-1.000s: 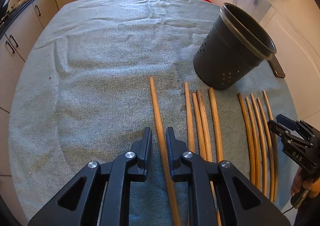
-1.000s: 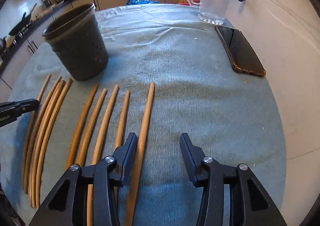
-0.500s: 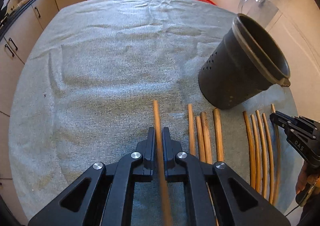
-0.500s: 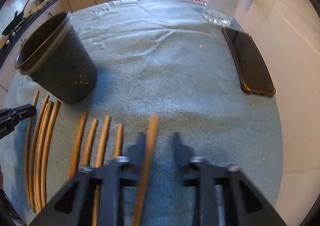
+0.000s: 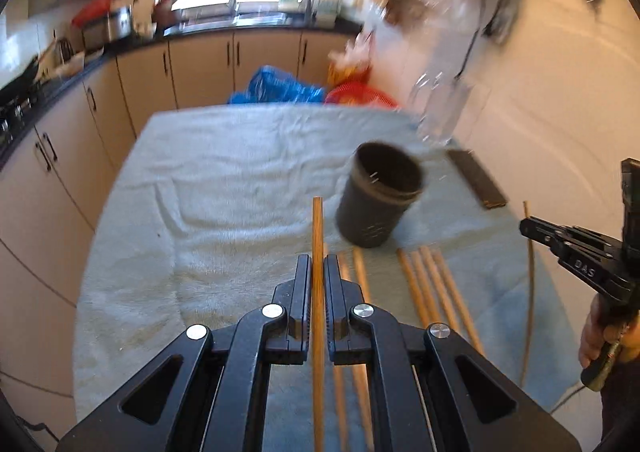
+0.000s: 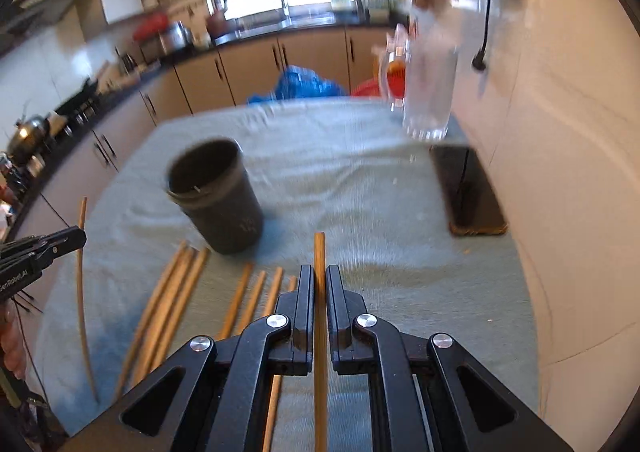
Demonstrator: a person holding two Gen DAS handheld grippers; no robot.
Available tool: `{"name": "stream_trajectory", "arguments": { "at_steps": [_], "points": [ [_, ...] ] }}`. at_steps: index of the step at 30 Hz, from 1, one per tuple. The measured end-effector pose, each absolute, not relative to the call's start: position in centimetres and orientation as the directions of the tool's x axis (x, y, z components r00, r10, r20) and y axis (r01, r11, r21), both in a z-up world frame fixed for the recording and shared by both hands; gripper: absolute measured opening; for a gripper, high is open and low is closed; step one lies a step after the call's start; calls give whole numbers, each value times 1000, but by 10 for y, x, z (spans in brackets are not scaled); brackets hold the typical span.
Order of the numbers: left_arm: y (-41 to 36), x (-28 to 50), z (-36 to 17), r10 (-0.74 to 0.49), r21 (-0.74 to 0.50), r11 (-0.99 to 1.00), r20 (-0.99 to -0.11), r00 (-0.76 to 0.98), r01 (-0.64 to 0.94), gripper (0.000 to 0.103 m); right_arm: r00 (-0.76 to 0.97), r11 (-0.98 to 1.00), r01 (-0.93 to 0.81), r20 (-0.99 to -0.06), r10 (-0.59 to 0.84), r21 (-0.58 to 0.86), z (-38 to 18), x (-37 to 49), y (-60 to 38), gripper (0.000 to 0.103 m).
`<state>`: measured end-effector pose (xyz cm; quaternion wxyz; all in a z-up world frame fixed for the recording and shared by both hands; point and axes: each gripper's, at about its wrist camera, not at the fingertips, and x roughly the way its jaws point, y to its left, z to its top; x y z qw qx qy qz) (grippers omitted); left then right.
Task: Organize utensils
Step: 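Lift the held chopstick with left tool toward the black cup while right tool carries its own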
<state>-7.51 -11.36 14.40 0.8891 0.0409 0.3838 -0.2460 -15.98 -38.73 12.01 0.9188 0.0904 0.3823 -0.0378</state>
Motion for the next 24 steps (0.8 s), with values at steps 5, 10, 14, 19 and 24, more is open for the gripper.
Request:
{"name": "stream_trajectory", "arguments": {
  "at_steps": [5,10,14,19,24],
  "points": [
    [-114,-115,164,-424,-66,865,-628,653,498,6,761,983,112,-648,9,145,144,-191,-372,6],
    [-110,-148,173,-441,-40,857,-572,692,513,6,797,989,83,-604,9,123,158,-214,-358,6],
    [-102,-163,178,-456,-58,857,-545,703,511,6,819,992,58,-574,17,112,167,-229,-349,6],
    [-93,-175,190,-481,-92,854,-519,707,513,6,844,993,42,-535,24,112,180,-242,-345,6],
    [-95,-177,206,-500,-93,846,-476,723,524,6,868,993,42,-497,20,112,195,-242,-347,6]
  ]
}}
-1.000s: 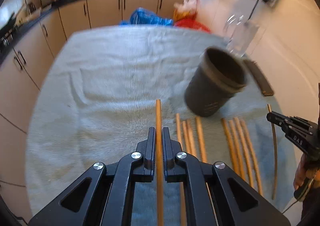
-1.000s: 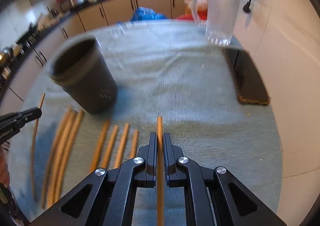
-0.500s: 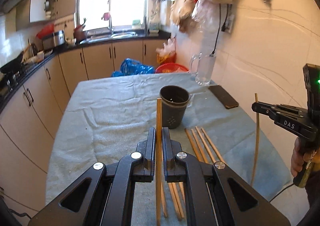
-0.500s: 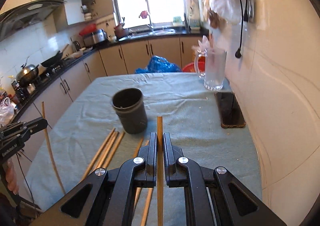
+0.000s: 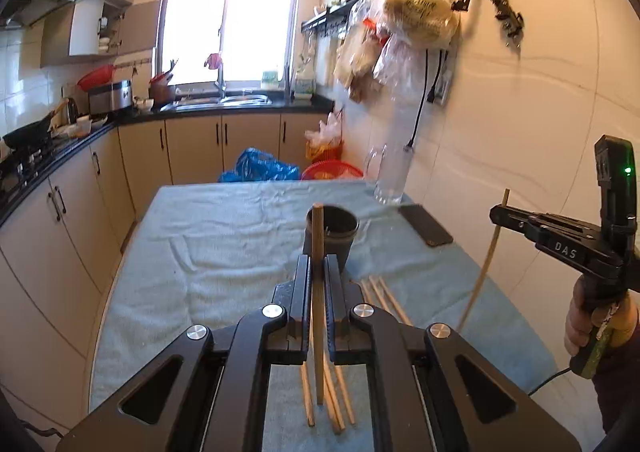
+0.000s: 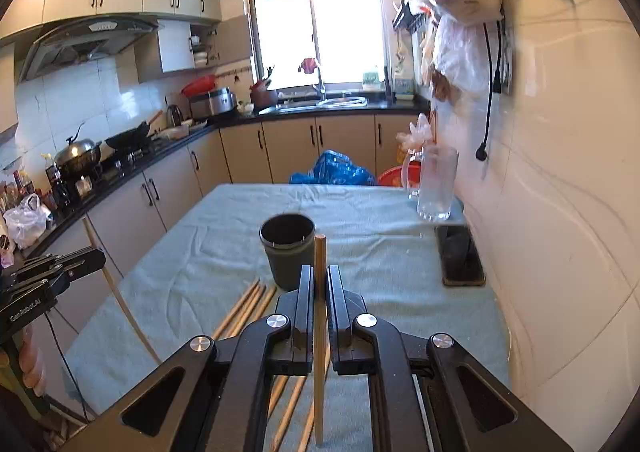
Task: Organize utensils
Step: 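Lift the held chopstick with left tool toward the black cup while right tool carries its own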
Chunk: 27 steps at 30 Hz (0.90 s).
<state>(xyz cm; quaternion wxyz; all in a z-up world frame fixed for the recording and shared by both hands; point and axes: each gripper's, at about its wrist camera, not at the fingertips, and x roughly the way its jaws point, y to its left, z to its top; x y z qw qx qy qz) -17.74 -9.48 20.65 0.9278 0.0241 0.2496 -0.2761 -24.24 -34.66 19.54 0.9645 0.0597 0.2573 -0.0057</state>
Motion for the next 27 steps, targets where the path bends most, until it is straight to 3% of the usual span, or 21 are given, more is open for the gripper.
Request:
{"name": "stream_trajectory", "arguments": {
  "at_steps": [17,23,27],
  "points": [
    [-156,-80,296,-523,-88,843,-360,773,530,6,936,990,6,-349,42,137,279,-152,-346,6],
    [-181,-38,307,-527,-118,845,-355,772,522,6,954,985,22,-299,30,168,291,-104,-343,6],
    [-196,-10,292,-516,-130,851,-390,763,509,6,947,981,52,-322,11,186,275,-75,-345,6]
  ]
}}
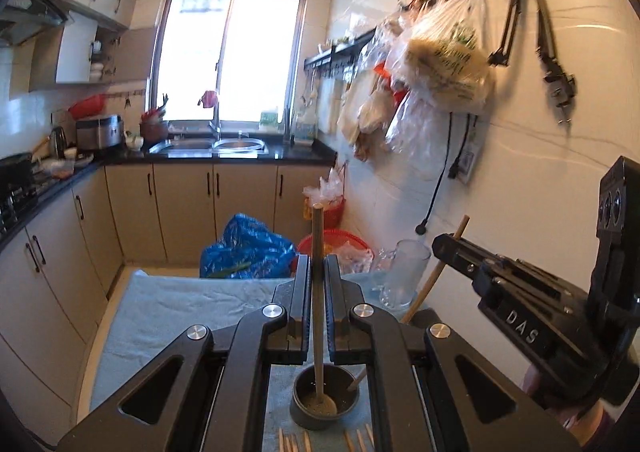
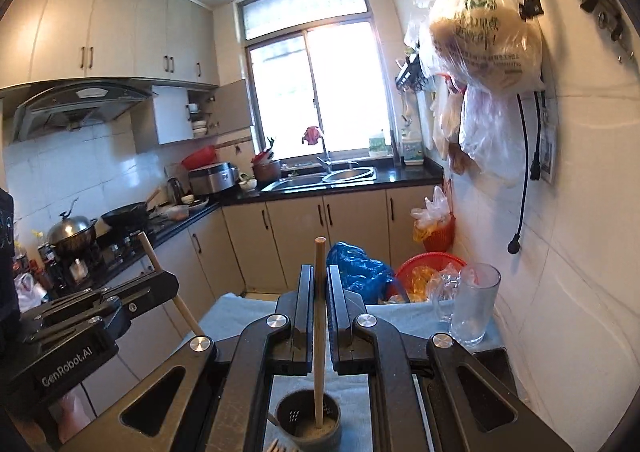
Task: Organize utensils
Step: 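Lift the held chopstick with left tool toward the black cup while right tool carries its own, then open left tool over the cup while right tool releases its chopstick into it, then lower left tool onto another chopstick and close while right tool grasps one too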
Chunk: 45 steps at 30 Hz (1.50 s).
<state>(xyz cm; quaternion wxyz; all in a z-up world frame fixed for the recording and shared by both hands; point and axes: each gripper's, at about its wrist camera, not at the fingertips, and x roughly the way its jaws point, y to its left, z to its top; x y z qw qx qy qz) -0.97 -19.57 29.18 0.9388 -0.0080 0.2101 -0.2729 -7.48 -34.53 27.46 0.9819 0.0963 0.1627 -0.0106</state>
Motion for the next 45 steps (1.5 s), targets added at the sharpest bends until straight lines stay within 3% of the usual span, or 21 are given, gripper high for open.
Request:
{"name": "stream_trajectory", "arguments": {
  "at_steps": [7,10,13,14,15,16,18,23,27,31,36,42,45],
  "points": [
    [-210,30,240,-482,-133,861,-520,705,491,6,892,970,94,-451,19,225,222,-38,-361,6],
    [-207,30,230,-470,-130,868,-530,706,480,7,873,966,105,-488,24,235,205,-29,-369,7],
    [-200,27,231,-471,-137,869,-521,712,475,28,865,960,123,-502,22,253,200,-25,-375,9],
    [-196,23,234,-466,-135,874,-510,723,468,38,863,959,131,-506,16,253,198,-24,-377,12],
    [-191,20,236,-462,-133,877,-501,732,462,44,862,958,132,-506,15,254,198,-24,-377,24],
    [-186,15,239,-458,-130,880,-489,742,457,45,864,957,136,-504,13,257,199,-25,-379,41],
    [-177,7,242,-456,-128,881,-480,749,455,48,871,955,147,-492,-2,256,202,-30,-380,52],
    [-148,-16,247,-443,-128,890,-475,760,438,52,876,958,155,-482,-21,241,213,-52,-383,55],
    [-119,-40,241,-435,-153,897,-479,763,415,60,867,963,160,-497,-32,217,216,-81,-384,64],
    [-102,-63,214,-424,-150,900,-526,737,410,61,833,972,155,-552,-34,176,200,-107,-383,71],
    [-100,-76,162,-405,-150,902,-619,673,405,61,735,978,147,-678,-9,146,146,-138,-381,71],
    [-111,-93,117,-431,-168,877,-690,582,451,61,649,973,155,-760,32,173,89,-163,-387,71],
    [-125,-101,103,-449,-163,855,-707,546,492,54,629,968,168,-777,41,187,75,-168,-393,71]
  ]
}}
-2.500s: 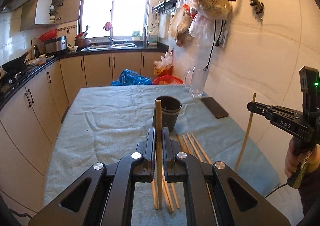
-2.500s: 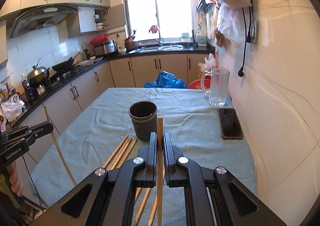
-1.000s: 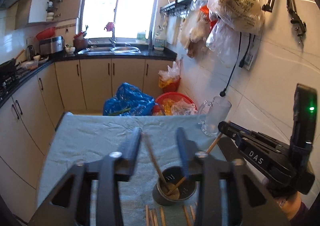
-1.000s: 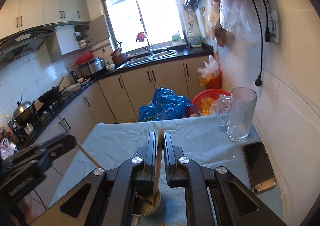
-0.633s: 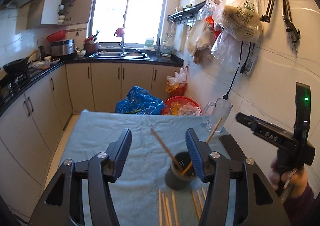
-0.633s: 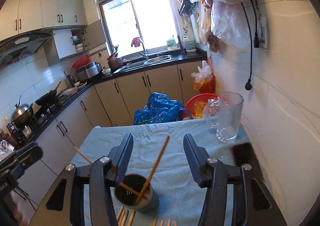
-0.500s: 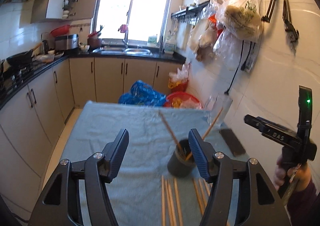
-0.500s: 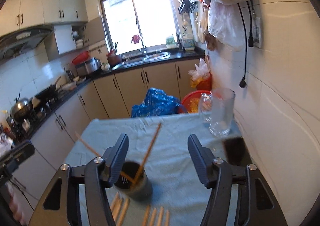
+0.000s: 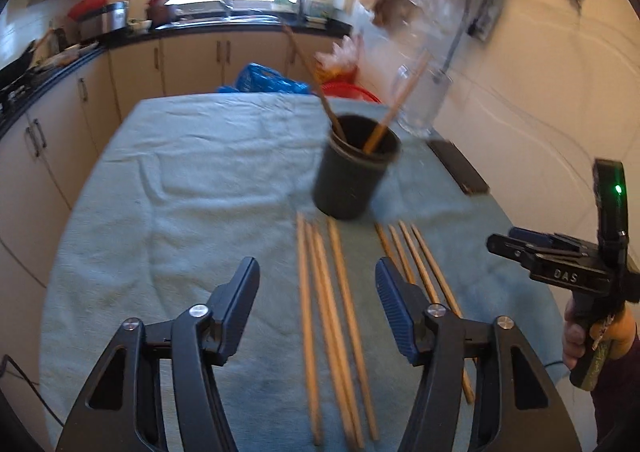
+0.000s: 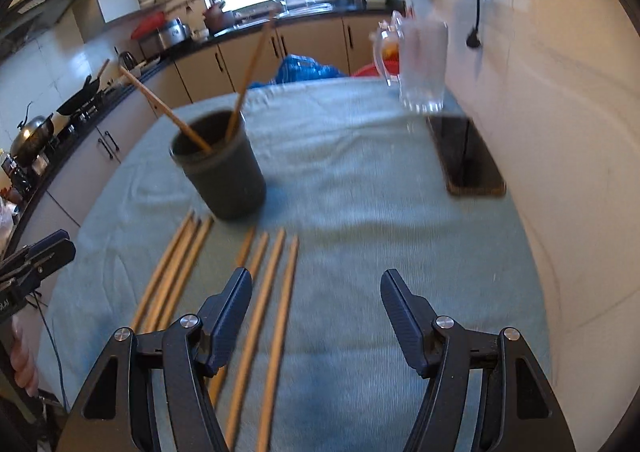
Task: Organize utensils
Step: 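Lower left tool onto another chopstick and close while right tool grasps one too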
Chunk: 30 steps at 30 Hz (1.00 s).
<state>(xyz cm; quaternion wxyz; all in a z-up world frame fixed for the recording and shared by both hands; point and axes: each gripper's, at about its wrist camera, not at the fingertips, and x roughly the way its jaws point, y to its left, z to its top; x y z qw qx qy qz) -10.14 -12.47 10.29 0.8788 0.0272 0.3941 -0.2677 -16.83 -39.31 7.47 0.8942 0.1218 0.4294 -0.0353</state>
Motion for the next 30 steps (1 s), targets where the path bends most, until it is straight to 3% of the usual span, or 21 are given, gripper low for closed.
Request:
{"name": "stream_trajectory", "arguments": {
  "at_steps": [7,9,10,16,21,27,30],
  "points": [
    [-167,-95,77,-458,-163,816,-767,449,554,33,597,966,143,-797,91,217,52,-171,-392,70],
    [-178,-90,70,-452,-158,809,-783,428,566,29,586,971,117,-804,101,207,47,-167,-382,63],
    [-184,-86,67,-444,-147,807,-789,425,572,29,578,975,102,-810,105,199,45,-165,-377,59],
    [-204,-54,51,-404,-120,813,-821,404,570,28,549,983,54,-828,118,176,34,-148,-360,59],
    [-215,-26,35,-370,-122,824,-856,362,554,19,509,991,44,-856,89,130,27,-127,-357,58],
    [-220,-7,29,-360,-135,835,-867,345,534,17,472,992,59,-879,74,115,17,-105,-361,39],
    [-221,-1,27,-355,-135,843,-867,350,521,17,470,992,68,-880,59,103,16,-96,-364,38]
  ]
}}
